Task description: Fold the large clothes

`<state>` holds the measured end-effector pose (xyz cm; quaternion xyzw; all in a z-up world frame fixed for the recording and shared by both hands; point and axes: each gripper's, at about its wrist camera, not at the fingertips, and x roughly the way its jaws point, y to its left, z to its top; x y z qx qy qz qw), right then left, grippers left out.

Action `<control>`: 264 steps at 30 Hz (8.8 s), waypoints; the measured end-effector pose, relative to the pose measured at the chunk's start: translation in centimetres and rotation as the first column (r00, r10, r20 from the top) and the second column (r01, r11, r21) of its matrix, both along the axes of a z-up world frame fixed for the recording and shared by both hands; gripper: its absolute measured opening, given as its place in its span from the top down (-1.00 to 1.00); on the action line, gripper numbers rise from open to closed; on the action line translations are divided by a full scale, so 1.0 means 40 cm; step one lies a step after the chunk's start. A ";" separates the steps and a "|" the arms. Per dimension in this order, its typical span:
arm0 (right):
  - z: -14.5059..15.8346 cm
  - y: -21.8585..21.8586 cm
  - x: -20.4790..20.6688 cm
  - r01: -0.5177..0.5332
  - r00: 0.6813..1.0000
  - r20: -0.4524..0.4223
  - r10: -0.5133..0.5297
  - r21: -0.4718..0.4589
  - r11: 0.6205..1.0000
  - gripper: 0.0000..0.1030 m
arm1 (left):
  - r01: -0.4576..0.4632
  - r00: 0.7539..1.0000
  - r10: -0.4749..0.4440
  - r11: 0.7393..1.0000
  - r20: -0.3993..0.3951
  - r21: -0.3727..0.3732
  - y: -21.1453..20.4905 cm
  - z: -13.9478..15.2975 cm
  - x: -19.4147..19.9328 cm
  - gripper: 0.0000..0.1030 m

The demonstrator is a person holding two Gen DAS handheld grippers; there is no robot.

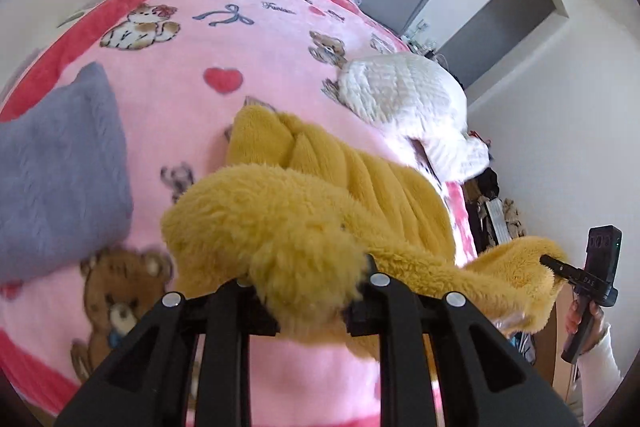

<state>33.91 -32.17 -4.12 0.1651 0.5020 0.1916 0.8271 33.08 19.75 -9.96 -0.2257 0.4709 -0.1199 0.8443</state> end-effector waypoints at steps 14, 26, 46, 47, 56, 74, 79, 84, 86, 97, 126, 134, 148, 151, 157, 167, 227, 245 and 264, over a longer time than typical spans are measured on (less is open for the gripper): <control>-0.316 -0.058 0.463 0.222 0.960 -0.161 -0.227 -0.047 0.974 0.63 | -0.150 0.960 0.152 0.988 -0.236 0.025 0.077 -0.238 0.420 0.62; -0.518 -0.050 0.593 0.106 0.968 -0.210 -0.141 -0.172 0.979 0.63 | -0.081 0.945 0.168 0.952 -0.281 0.295 0.009 -0.386 0.541 0.59; -0.522 -0.042 0.614 0.122 0.956 -0.244 -0.165 -0.182 0.976 0.61 | -0.166 0.977 0.110 0.932 0.185 0.323 0.028 -0.009 0.363 -0.65; -0.522 -0.043 0.612 0.123 0.956 -0.242 -0.165 -0.180 0.976 0.61 | -0.183 0.971 0.107 0.906 0.211 0.383 0.023 0.011 0.356 -0.66; -0.520 -0.043 0.606 0.123 0.959 -0.228 -0.166 -0.188 0.974 0.61 | 0.329 0.832 -0.485 0.821 0.268 0.466 -0.311 0.002 0.233 -0.66; -0.420 -0.102 0.492 0.201 0.978 -0.075 -0.196 0.060 0.978 0.02 | 0.371 0.915 -0.401 0.879 0.041 0.300 -0.364 -0.341 0.316 -0.59; -0.267 -0.065 0.378 0.218 0.966 0.141 -0.219 0.022 0.976 -0.85 | 0.366 0.917 -0.395 0.886 0.050 0.286 -0.359 -0.334 0.305 -0.59; -0.164 0.089 0.300 -0.046 0.936 0.337 0.097 -0.156 0.987 -0.62 | 0.369 0.917 -0.396 0.884 0.040 0.286 -0.359 -0.336 0.315 -0.60; -0.167 0.198 0.285 -0.223 0.890 0.337 0.307 -0.265 0.938 -0.19 | 0.370 0.917 -0.396 0.883 0.038 0.288 -0.361 -0.334 0.315 -0.60; -0.427 0.282 0.299 -0.341 0.868 0.179 0.463 -0.462 0.819 0.10 | 0.382 0.909 -0.414 0.873 0.047 0.303 -0.370 -0.342 0.304 -0.60; -0.439 0.081 0.277 -0.086 0.994 0.044 0.101 -0.271 0.959 0.54 | 0.117 0.993 -0.121 0.980 0.013 0.162 -0.169 -0.349 0.181 -0.90; -0.525 0.064 0.276 -0.036 0.999 -0.024 0.031 -0.237 0.971 0.55 | 0.151 0.989 -0.148 0.976 -0.028 0.155 -0.181 -0.418 0.204 -0.91; -0.380 0.135 0.278 -0.063 0.996 0.040 0.079 -0.305 0.950 -0.12 | 0.163 0.984 -0.174 0.970 0.045 0.182 -0.131 -0.312 0.134 -0.91; -0.281 0.176 0.249 -0.076 0.980 0.151 0.130 -0.317 0.945 -0.54 | 0.136 0.988 -0.146 0.974 0.044 0.181 -0.062 -0.285 0.099 -0.90; -0.189 0.307 0.227 -0.148 0.947 0.207 0.247 -0.402 0.904 -0.70 | 0.085 0.996 -0.084 0.995 -0.020 0.060 0.123 -0.349 0.135 -0.90; -0.175 0.509 0.265 -0.186 0.957 0.128 0.261 -0.420 0.888 -0.70 | 0.163 0.975 -0.209 0.904 -0.075 -0.395 0.240 -0.510 0.285 -0.90; -0.721 -0.241 0.505 -0.075 0.912 -0.377 0.160 0.230 0.970 -0.86 | 0.275 0.903 -0.380 0.872 -0.203 -0.406 -0.008 -0.439 0.392 -0.09; -0.791 -0.094 0.576 -0.066 0.882 -0.389 0.265 0.455 0.888 -0.68 | 0.258 0.875 -0.401 0.859 -0.271 -0.442 -0.064 -0.450 0.472 -0.92; -0.368 0.002 0.446 -0.082 0.991 -0.087 0.098 0.171 0.982 0.31 | 0.284 0.953 -0.300 0.846 0.039 -0.451 -0.067 -0.138 0.362 0.22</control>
